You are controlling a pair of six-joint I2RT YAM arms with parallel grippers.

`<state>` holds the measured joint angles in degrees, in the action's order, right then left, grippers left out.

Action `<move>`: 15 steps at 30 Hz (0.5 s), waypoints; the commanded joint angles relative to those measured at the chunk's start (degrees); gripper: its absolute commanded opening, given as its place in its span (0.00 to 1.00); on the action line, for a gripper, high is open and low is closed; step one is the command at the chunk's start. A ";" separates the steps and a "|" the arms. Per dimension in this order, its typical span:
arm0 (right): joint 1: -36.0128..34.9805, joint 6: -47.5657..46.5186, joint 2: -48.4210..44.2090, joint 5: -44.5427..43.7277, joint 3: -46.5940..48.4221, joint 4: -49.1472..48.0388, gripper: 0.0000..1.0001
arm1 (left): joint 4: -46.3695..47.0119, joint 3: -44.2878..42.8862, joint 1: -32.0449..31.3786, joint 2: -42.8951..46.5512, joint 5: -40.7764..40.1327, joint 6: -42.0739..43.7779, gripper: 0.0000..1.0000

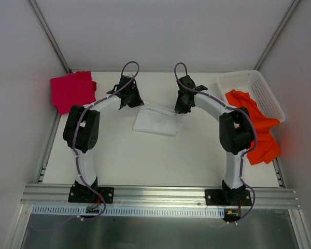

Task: Fold and stack the t-shirts
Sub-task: Fold the tshirt

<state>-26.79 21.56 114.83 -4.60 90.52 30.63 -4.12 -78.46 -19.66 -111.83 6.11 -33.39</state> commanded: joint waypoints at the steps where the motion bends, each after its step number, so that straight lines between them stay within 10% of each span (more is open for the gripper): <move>1: 2.35 -1.26 2.94 -0.06 3.08 1.80 0.60 | 1.40 -3.28 2.61 -2.94 -1.54 1.75 0.00; 3: 2.61 -1.35 4.35 -0.58 4.22 1.89 0.91 | 1.57 -3.46 3.13 -3.65 -1.36 1.31 0.00; 7: 3.58 -1.52 3.48 -2.08 3.79 2.32 1.00 | 2.01 -3.46 3.31 -4.89 -3.20 2.10 0.62; 8: 3.76 -1.78 2.78 -3.04 3.53 2.67 1.00 | 2.01 -3.28 3.40 -4.80 -3.73 2.45 0.98; 15: 3.06 -4.32 -10.13 -10.24 1.15 6.45 0.99 | 1.22 -2.94 4.19 3.18 -5.76 3.59 0.99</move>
<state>-23.22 19.73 114.93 -9.39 91.00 33.52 -3.79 -80.14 -16.01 -116.31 2.26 -31.48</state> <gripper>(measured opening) 0.993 0.990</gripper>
